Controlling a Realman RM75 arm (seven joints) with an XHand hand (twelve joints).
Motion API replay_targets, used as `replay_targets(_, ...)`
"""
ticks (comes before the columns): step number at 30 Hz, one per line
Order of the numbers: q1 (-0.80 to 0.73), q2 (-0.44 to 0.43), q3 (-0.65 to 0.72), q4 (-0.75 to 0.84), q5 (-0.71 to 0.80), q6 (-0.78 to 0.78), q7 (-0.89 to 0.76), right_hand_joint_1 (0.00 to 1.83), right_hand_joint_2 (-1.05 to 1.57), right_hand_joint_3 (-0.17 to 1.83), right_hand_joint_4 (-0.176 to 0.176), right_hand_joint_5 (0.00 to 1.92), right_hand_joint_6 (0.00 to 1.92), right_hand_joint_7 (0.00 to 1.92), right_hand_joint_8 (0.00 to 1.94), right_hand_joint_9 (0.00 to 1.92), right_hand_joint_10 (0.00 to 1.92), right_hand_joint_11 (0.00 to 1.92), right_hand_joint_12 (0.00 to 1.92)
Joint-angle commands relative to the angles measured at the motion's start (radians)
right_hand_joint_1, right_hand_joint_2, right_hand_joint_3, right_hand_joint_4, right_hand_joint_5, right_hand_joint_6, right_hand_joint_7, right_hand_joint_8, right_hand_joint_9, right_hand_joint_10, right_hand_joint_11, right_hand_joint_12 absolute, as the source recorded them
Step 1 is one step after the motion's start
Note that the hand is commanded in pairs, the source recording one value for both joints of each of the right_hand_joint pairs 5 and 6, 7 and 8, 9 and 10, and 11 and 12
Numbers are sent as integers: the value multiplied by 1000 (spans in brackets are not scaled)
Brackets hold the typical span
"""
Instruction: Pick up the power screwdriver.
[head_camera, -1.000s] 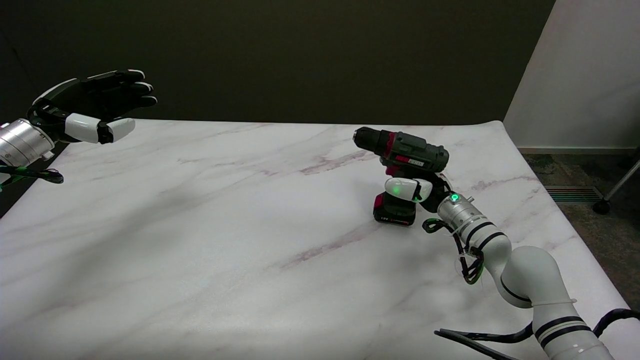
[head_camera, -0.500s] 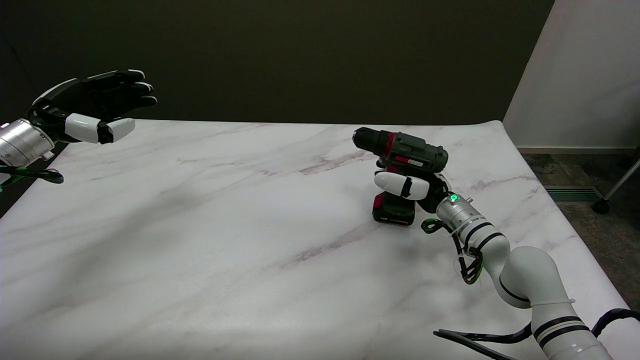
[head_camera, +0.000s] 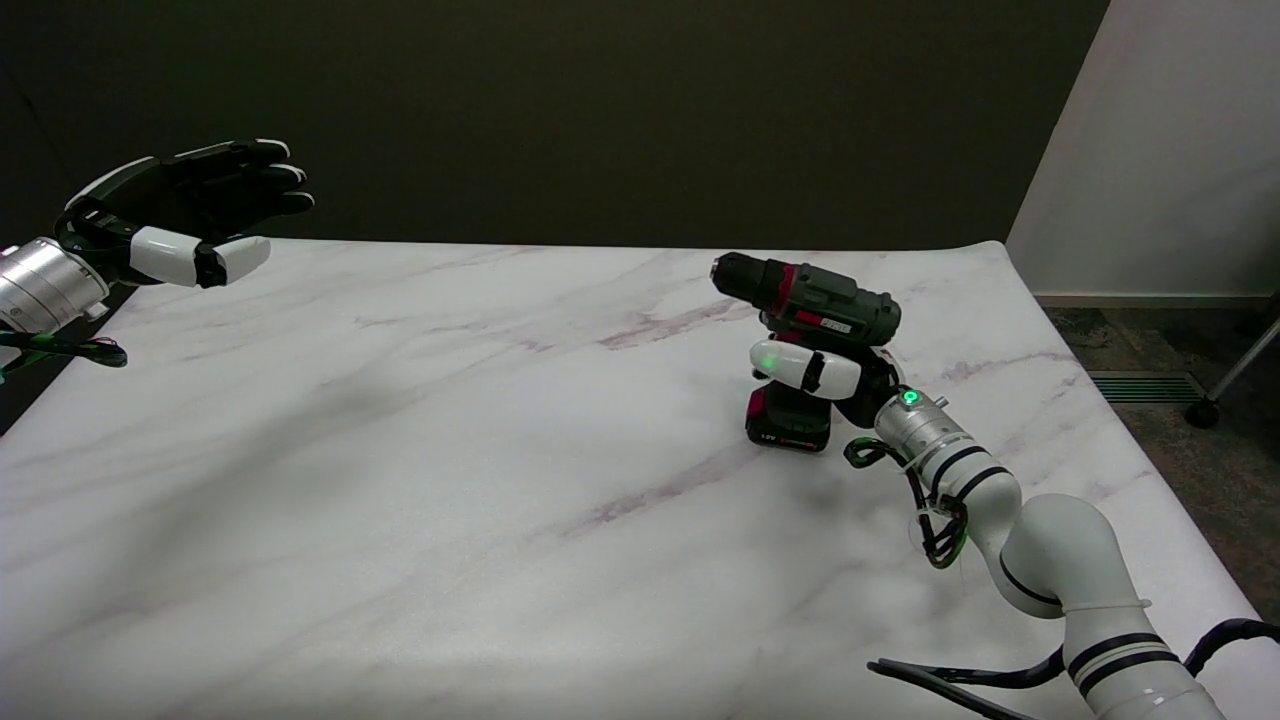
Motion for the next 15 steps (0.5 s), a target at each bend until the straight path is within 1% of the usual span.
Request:
replay_targets(1, 0, 4, 9, -6, 12, 12, 0, 1023, 178, 528, -175, 450, 450, 1328, 1328, 1372, 1372, 684, 684)
replay_targets(4, 0, 4, 12, -7, 12, 12, 0, 1023, 260, 569, -176, 499, 499, 1430, 1430, 1475, 1475, 748, 748)
replay_targets(10, 3, 6, 17, -16, 12, 13, 0, 1017, 407, 594, -172, 567, 567, 1538, 1538, 1608, 1608, 921, 921)
replay_targets(12, 3, 6, 17, -18, 12, 14, 0, 1016, 420, 609, -168, 576, 576, 1582, 1582, 1665, 1665, 1029, 1029)
replay_targets(13, 4, 7, 17, -18, 12, 17, 0, 1014, 433, 624, -164, 580, 580, 1640, 1640, 1726, 1726, 1120, 1120)
replay_targets(15, 4, 7, 17, -18, 12, 22, 0, 1012, 451, 643, -156, 588, 588, 1736, 1736, 1820, 1820, 1240, 1240)
